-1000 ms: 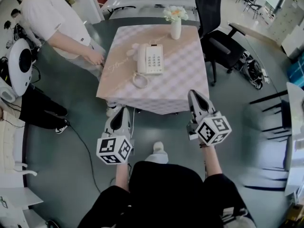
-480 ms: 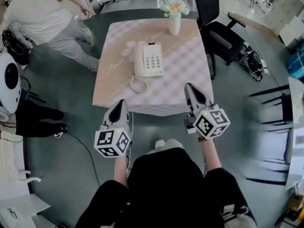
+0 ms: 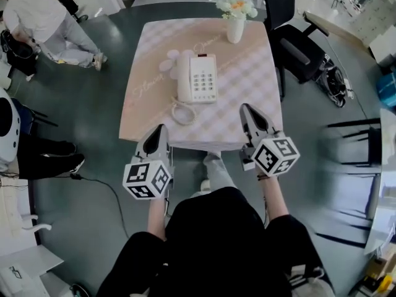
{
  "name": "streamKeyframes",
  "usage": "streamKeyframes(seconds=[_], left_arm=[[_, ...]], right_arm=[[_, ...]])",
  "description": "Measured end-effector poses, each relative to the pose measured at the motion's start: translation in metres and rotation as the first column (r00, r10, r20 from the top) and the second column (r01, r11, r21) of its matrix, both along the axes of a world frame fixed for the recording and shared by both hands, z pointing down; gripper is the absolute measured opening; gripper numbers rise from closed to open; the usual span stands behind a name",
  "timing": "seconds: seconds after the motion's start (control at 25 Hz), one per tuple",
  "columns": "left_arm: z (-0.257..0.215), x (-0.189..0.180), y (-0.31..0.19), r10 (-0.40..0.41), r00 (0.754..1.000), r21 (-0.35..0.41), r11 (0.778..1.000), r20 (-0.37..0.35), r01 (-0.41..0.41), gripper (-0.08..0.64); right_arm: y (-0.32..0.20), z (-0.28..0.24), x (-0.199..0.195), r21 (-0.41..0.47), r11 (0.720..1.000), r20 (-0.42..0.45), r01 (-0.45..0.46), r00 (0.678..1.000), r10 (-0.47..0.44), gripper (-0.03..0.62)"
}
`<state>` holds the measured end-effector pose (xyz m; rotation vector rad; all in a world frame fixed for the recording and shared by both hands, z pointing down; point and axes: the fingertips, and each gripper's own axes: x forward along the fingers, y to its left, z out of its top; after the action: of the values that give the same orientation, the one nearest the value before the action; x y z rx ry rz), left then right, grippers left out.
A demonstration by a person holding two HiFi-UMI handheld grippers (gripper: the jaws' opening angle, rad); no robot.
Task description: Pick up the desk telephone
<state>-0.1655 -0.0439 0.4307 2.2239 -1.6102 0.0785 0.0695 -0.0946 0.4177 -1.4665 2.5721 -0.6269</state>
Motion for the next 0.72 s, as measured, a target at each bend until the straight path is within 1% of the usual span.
streamKeyframes(seconds=[0.08, 0.16, 0.4, 0.72], left_arm=[[0.005, 0.004, -0.01, 0.022, 1.0, -0.027, 0.999, -0.021, -0.023, -0.002], [0.01, 0.006, -0.022, 0.027, 0.999, -0.044, 0.999, -0.035, -0.028, 0.0], [0.021, 0.002, -0.065, -0.004, 0.999, -0.083, 0.997, -0.04, 0.001, 0.0], [0.038, 0.006, -0.111, -0.027, 0.999, -0.143, 0.989, -0.036, 0.022, 0.0]], right_arm=[[-0.014, 0.004, -0.003, -0.013, 1.0, 0.005, 0.01, 1.0, -0.01, -0.008], [-0.031, 0.009, -0.005, -0.03, 0.999, 0.011, 0.022, 1.0, -0.022, -0.008], [-0.079, 0.017, -0.01, -0.064, 0.997, 0.036, 0.042, 0.999, -0.04, -0.008], [-0.129, 0.033, -0.014, -0.111, 0.992, 0.069, 0.069, 0.996, -0.061, -0.008]])
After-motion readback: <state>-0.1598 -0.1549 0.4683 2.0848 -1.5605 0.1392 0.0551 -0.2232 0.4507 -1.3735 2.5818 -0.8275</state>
